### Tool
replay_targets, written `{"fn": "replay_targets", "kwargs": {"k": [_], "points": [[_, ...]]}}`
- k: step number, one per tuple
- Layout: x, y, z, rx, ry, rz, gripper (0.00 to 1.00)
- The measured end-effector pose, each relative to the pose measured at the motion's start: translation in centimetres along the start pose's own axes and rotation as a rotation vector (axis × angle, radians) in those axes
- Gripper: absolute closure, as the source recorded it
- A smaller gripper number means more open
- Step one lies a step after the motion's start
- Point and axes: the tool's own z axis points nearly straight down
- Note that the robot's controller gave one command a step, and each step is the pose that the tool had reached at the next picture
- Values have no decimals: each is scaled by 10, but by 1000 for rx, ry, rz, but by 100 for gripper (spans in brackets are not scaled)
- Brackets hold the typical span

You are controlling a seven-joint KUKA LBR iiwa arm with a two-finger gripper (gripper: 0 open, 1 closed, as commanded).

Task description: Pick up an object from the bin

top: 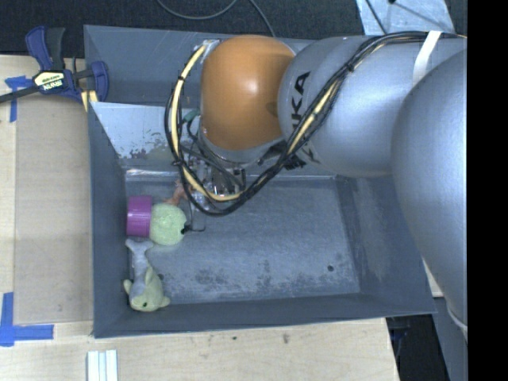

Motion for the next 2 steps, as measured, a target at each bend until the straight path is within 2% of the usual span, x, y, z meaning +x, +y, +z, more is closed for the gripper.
{"fn": "replay_targets", "kwargs": {"k": [1,2], "points": [[-2,-1,-5,-2,-8,3,0],[-3,-1,71,-3,-12,64,0]]}}
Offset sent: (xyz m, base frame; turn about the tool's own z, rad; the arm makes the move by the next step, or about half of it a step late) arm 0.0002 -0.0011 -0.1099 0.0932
